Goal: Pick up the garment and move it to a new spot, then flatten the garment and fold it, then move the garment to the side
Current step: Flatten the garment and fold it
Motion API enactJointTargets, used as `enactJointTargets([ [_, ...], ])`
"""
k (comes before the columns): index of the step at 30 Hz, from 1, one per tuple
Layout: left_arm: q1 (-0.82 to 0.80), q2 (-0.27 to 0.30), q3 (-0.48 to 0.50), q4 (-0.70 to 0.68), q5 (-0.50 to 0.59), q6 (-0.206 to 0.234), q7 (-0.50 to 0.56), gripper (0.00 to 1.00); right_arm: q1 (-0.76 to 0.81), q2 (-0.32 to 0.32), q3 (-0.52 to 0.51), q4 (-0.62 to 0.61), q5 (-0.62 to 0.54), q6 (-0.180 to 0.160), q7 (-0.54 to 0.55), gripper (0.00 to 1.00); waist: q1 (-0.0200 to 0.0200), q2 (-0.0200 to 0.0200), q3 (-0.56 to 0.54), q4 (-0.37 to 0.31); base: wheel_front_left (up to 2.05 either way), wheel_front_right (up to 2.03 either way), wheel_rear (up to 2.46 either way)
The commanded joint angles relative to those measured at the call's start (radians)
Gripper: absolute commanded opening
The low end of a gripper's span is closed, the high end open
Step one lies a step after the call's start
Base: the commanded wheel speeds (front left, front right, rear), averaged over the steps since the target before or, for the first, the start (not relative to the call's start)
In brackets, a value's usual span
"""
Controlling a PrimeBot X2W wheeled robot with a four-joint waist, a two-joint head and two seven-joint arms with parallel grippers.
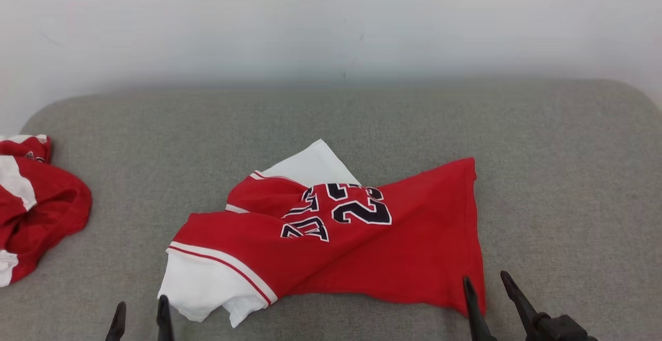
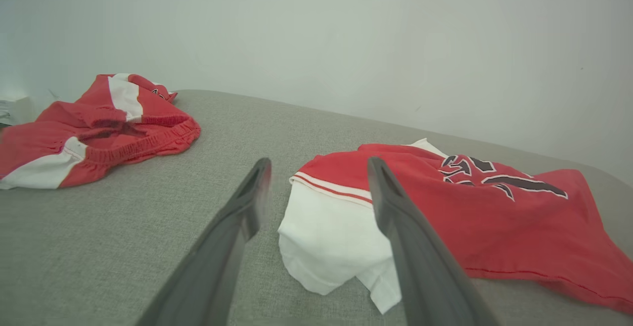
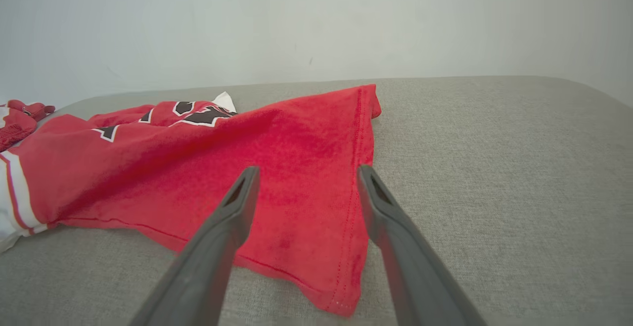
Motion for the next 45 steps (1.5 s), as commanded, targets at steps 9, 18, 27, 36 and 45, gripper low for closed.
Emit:
enactJointTargets([
  [9, 0.076, -0.004, 0.023, 0.006, -0.023, -0.012, -0.004, 1.00, 0.062, -0.001, -0.050, 0.013, -0.013, -0.003, 0.000, 1.00, 0.0000, 0.0000, -0.083, 0.017, 0.00, 0.00, 0.00],
  [18, 0.087, -0.004, 0.030, 0.046, -0.019, -0.016, -0.003, 1.00, 0.080, -0.001, -0.060, 0.002, -0.019, -0.003, 0.000, 1.00, 0.0000, 0.0000, -0.103, 0.026, 0.00, 0.00, 0.00],
  [27, 0.059, 0.003, -0.003, 0.123, -0.021, -0.016, -0.004, 1.00, 0.077, -0.001, -0.063, 0.012, -0.024, -0.003, 0.000, 1.00, 0.0000, 0.0000, -0.104, 0.022, 0.00, 0.00, 0.00],
  [36, 0.043, 0.021, -0.002, 0.146, -0.036, -0.016, -0.004, 1.00, 0.070, -0.001, -0.049, 0.019, -0.008, -0.003, 0.000, 1.00, 0.0000, 0.0000, -0.097, 0.012, 0.00, 0.00, 0.00],
  [45, 0.010, 0.060, -0.024, 0.209, -0.059, -0.017, -0.004, 1.00, 0.058, -0.001, -0.038, 0.021, -0.006, -0.003, 0.000, 1.00, 0.0000, 0.0000, -0.086, 0.005, 0.00, 0.00, 0.00],
])
